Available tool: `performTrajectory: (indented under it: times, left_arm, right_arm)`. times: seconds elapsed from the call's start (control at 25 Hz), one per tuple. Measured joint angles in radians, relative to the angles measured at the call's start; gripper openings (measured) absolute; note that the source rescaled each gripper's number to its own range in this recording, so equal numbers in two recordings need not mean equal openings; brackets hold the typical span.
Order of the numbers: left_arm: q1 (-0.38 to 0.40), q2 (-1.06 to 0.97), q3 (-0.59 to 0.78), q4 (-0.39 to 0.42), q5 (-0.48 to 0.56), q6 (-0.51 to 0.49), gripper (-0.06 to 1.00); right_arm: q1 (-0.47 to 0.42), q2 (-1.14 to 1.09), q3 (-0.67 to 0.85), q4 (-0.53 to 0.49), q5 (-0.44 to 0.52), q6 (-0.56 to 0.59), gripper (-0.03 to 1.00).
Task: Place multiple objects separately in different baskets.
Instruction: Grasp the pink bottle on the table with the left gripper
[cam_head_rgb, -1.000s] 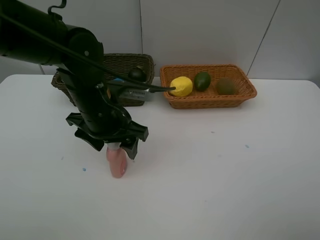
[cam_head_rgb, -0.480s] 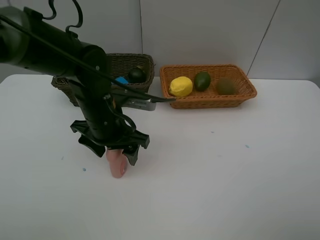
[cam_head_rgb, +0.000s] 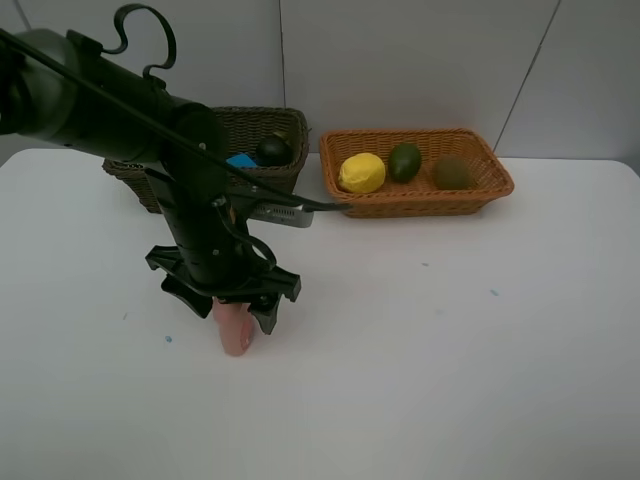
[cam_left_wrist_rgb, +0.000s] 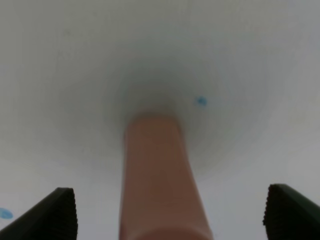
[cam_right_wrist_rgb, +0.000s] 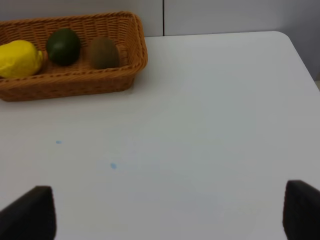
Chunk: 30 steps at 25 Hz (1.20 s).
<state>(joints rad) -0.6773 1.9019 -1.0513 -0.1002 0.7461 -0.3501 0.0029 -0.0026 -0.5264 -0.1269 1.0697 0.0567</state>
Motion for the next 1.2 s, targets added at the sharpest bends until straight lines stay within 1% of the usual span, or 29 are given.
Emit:
performTrajectory:
  times: [0.04, 0.08, 0.12, 0.16, 0.2, 0.24, 0.28, 0.32, 1.04, 1.2]
  left_arm:
    - [0.0, 0.0, 0.0, 0.0, 0.0, 0.0, 0.93]
    - [0.0, 0.0, 0.0, 0.0, 0.0, 0.0, 0.88]
    - [0.0, 0.0, 0.0, 0.0, 0.0, 0.0, 0.88]
    - [0.0, 0.0, 0.0, 0.0, 0.0, 0.0, 0.66]
    - [0.0, 0.0, 0.0, 0.0, 0.0, 0.0, 0.5]
    - [0.0, 0.0, 0.0, 0.0, 0.0, 0.0, 0.5]
    - [0.0, 0.0, 0.0, 0.001, 0.0, 0.0, 0.37]
    - [0.0, 0.0, 0.0, 0.001, 0.0, 0.0, 0.39]
    - [0.0, 0.0, 0.0, 0.001, 0.001, 0.0, 0.39]
    - [0.0, -0.029, 0.0, 0.001, 0.01, 0.0, 0.39]
  right_arm:
    - [0.0, 0.0, 0.0, 0.0, 0.0, 0.0, 1.0]
    - [0.0, 0.0, 0.0, 0.0, 0.0, 0.0, 1.0]
    - [0.0, 0.0, 0.0, 0.0, 0.0, 0.0, 1.0]
    - [0.0, 0.0, 0.0, 0.0, 0.0, 0.0, 1.0]
    - [0.0, 0.0, 0.0, 0.0, 0.0, 0.0, 1.0]
    - [0.0, 0.0, 0.0, 0.0, 0.0, 0.0, 1.0]
    - [0.0, 0.0, 0.0, 0.0, 0.0, 0.0, 1.0]
    - [0.0, 0.0, 0.0, 0.0, 0.0, 0.0, 1.0]
    - [0.0, 0.0, 0.0, 0.0, 0.0, 0.0, 1.0]
    - [0.0, 0.0, 0.0, 0.0, 0.0, 0.0, 1.0]
